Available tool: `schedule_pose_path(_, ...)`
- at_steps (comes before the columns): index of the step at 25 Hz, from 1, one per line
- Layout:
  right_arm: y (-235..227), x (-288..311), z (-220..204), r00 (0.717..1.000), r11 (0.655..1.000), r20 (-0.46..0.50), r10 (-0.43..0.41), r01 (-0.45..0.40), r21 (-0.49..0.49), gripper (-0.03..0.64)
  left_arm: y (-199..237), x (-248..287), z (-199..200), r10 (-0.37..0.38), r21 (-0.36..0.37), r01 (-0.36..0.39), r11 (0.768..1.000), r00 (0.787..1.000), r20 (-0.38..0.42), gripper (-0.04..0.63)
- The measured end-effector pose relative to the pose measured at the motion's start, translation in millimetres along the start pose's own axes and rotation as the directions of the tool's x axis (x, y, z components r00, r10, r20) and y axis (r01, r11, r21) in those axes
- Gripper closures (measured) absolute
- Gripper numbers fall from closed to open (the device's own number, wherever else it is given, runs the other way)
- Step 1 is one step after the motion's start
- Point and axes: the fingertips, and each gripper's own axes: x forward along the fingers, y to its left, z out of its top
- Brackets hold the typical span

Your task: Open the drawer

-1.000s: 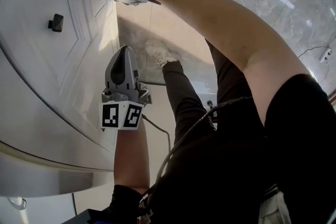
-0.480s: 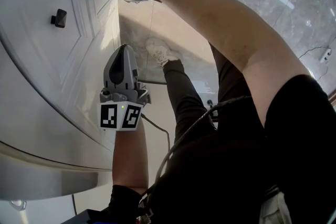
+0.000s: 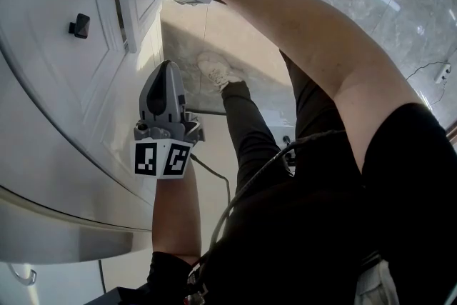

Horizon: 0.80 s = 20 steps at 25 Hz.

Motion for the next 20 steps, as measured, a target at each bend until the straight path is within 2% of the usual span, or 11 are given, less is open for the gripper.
schedule_pose_path(20,-1.8,-43.1,-31.7,1.000,1.000,-0.005,-0.026,0.026,-0.009,0.482,-20.7,1.2,-4.1,-0.027,0.020,0.027,0.999,1.000,0.000,0.604)
